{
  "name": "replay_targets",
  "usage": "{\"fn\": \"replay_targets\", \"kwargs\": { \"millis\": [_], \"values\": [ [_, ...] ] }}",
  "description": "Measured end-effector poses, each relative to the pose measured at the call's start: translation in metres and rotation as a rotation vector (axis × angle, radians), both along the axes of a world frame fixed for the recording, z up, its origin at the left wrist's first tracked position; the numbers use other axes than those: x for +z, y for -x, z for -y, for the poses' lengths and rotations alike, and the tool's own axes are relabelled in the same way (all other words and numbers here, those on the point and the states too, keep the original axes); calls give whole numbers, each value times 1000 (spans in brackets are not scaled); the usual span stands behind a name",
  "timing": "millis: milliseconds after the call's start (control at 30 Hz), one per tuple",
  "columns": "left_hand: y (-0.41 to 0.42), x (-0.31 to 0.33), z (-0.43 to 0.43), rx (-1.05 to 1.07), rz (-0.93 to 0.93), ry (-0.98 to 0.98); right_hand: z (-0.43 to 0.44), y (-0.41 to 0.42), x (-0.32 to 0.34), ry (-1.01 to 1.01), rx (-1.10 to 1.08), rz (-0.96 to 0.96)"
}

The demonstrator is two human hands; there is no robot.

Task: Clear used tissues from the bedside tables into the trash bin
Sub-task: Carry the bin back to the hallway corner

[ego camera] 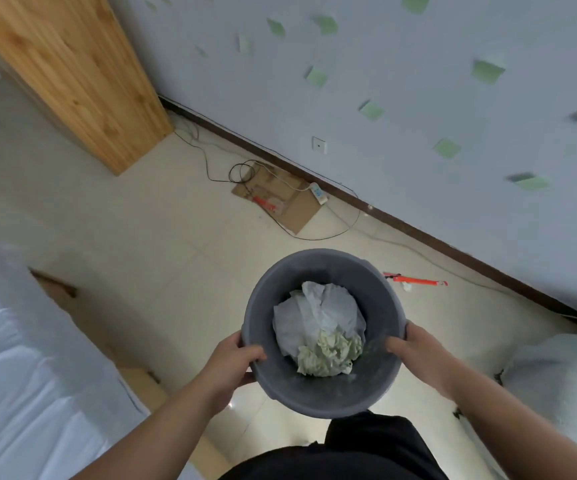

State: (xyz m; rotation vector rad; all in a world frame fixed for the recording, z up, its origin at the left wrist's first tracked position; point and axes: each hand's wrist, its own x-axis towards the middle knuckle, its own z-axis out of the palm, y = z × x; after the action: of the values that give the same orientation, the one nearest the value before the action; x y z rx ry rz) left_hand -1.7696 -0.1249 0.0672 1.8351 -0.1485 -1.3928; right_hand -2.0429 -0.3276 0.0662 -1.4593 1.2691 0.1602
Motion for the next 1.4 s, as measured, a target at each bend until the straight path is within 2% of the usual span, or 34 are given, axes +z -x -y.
{"fn": "replay_targets", "kwargs": {
  "millis": [233, 367, 467, 633, 767, 1067, 1400],
  "values": [
    [-105, 19, 47, 284, 35, -15, 118, -171, 5, -56, 318, -5],
    [-159, 19, 50, 519, 10, 16, 166, -296, 20, 11, 558, -27],
    [-206, 6, 48, 688, -8, 17, 178, -394, 18, 50, 681, -16],
    [-311, -13, 29, 849, -34, 18, 161, -533, -5, -3, 753, 12],
    [-405, -11, 11, 892, -41, 22, 145, -638, -8, -20, 769, 4],
    [-602, 17, 18, 872, -42, 79, 161, -854, 20, 100, 867, -25],
    [-827, 11, 28, 981, -6, -3, 168, -1110, -3, -32, 944, 3]
  ]
}}
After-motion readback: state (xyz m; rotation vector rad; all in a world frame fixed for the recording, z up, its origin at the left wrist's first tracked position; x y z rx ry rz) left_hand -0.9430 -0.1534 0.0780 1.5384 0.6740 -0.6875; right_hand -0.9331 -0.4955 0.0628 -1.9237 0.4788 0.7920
